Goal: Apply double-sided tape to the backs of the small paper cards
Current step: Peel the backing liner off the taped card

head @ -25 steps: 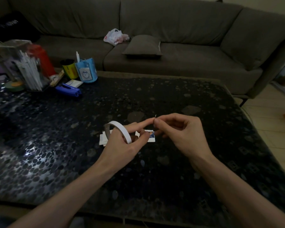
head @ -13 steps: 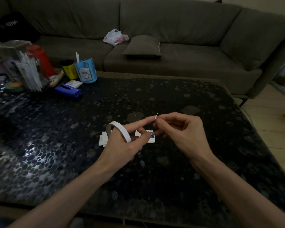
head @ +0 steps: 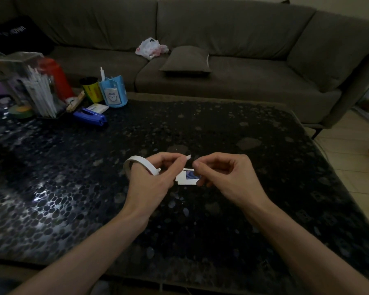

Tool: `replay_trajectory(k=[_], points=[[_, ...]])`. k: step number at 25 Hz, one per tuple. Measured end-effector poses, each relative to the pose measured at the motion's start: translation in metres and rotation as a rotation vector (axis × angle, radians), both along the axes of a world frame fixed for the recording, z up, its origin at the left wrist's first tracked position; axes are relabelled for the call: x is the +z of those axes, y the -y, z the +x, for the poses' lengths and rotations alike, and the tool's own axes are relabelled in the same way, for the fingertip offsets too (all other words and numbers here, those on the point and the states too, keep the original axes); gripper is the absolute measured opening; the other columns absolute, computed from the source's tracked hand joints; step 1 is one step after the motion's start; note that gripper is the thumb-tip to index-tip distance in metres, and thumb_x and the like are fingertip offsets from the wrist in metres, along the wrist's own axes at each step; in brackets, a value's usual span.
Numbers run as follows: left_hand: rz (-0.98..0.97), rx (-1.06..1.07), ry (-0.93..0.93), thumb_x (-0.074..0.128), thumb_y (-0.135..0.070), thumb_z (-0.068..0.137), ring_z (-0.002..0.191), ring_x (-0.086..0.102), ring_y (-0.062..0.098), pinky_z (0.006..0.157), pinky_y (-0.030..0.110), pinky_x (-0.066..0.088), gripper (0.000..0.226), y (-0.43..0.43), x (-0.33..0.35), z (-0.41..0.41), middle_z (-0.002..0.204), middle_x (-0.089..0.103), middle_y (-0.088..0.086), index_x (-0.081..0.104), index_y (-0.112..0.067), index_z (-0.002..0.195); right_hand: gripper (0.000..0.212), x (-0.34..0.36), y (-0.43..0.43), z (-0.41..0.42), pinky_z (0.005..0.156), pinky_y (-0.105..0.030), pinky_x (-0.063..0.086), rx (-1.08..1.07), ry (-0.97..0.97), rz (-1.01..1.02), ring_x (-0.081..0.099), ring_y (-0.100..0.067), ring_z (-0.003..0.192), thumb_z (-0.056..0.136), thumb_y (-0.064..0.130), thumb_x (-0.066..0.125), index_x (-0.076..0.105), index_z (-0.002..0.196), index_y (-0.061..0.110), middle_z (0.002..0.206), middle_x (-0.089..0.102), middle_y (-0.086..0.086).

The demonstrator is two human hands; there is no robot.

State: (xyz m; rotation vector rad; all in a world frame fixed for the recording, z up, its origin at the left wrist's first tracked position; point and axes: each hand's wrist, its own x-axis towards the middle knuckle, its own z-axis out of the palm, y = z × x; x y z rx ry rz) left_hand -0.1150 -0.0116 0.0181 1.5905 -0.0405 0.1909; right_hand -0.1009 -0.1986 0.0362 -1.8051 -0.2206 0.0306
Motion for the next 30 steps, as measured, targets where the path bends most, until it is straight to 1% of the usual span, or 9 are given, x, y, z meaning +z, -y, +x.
replay_trajectory(k=[3,7,12,16,19,21,25,28,30], points=[[-0.007,0.022,-0.028,0.077,-0.028,0.092,0.064,0.064,-0.002,0.055,0.013,0.048,0.005,0.0006,-0.0005,0.0001,0.081,0.076,-0.003,0.081,-0.026,0.093,0.005,-0.0026,-0.0043,0.0,0.066,-0.012,0.055,-0.013,0.018,-0.021,0.076,-0.008,0.075,0.094,0.025,0.074,0.079,0.095,0.026,0.088,0.079,0.01],[-0.005,0.045,-0.043,0.078,-0.024,0.09,0.07,0.067,0.001,0.059,0.013,0.05,0.006,0.0019,0.0018,0.0002,0.084,0.077,-0.002,0.082,-0.028,0.092,0.007,-0.0037,-0.0081,0.0015,0.065,-0.012,0.055,-0.034,0.025,-0.016,0.076,-0.008,0.076,0.097,0.027,0.072,0.079,0.095,0.027,0.087,0.078,0.011],[-0.007,0.05,-0.073,0.078,-0.017,0.09,0.061,0.06,0.001,0.055,0.012,0.047,0.009,0.0044,0.0033,0.0028,0.077,0.072,0.01,0.082,-0.025,0.093,0.009,-0.0034,-0.0082,0.0026,0.062,-0.011,0.053,-0.043,0.017,0.003,0.076,-0.007,0.073,0.097,0.026,0.07,0.079,0.095,0.027,0.084,0.078,0.011],[-0.028,0.042,-0.087,0.077,-0.022,0.091,0.061,0.062,-0.003,0.053,0.011,0.046,0.007,0.0026,0.0038,0.0027,0.074,0.073,-0.003,0.082,-0.021,0.095,0.009,-0.0031,-0.0071,0.0034,0.062,-0.011,0.053,-0.046,0.009,0.007,0.075,-0.007,0.073,0.098,0.025,0.07,0.078,0.094,0.027,0.084,0.077,0.011],[0.0,0.053,-0.097,0.077,-0.02,0.091,0.067,0.067,-0.001,0.057,0.01,0.049,0.007,0.0017,0.0039,0.0031,0.082,0.077,-0.003,0.082,-0.021,0.096,0.01,-0.0031,-0.0074,0.0026,0.063,-0.01,0.053,-0.045,0.014,0.003,0.075,-0.006,0.074,0.097,0.024,0.069,0.078,0.093,0.028,0.085,0.077,0.012],[0.004,0.051,-0.091,0.076,-0.015,0.091,0.064,0.064,-0.001,0.056,0.01,0.048,0.009,0.003,0.0045,0.003,0.078,0.074,0.0,0.082,-0.021,0.096,0.01,-0.003,-0.0075,0.0027,0.063,-0.011,0.053,-0.043,0.017,-0.004,0.075,-0.007,0.074,0.097,0.024,0.069,0.078,0.094,0.028,0.085,0.077,0.012],[0.0,0.041,-0.075,0.078,-0.011,0.089,0.07,0.064,0.01,0.06,0.012,0.05,0.012,0.0043,0.0055,0.0039,0.09,0.071,0.023,0.082,-0.022,0.091,0.01,-0.0022,-0.0067,0.0027,0.062,-0.012,0.053,-0.043,0.013,0.002,0.075,-0.007,0.073,0.097,0.025,0.069,0.078,0.093,0.028,0.084,0.078,0.011],[-0.004,0.048,-0.075,0.081,-0.017,0.087,0.08,0.072,0.021,0.068,0.017,0.056,0.008,0.0033,0.0043,0.0048,0.094,0.075,0.019,0.082,-0.025,0.091,0.01,-0.0024,-0.0071,0.0022,0.062,-0.011,0.053,-0.044,0.015,-0.002,0.075,-0.006,0.073,0.097,0.026,0.069,0.078,0.092,0.03,0.084,0.077,0.013],[0.011,0.056,-0.073,0.081,-0.018,0.088,0.076,0.069,0.018,0.065,0.016,0.054,0.008,0.002,0.0031,0.0052,0.092,0.074,0.018,0.082,-0.024,0.093,0.01,-0.0026,-0.0072,0.0023,0.063,-0.01,0.053,-0.046,0.015,-0.005,0.075,-0.006,0.074,0.097,0.026,0.069,0.078,0.093,0.03,0.084,0.077,0.013]])
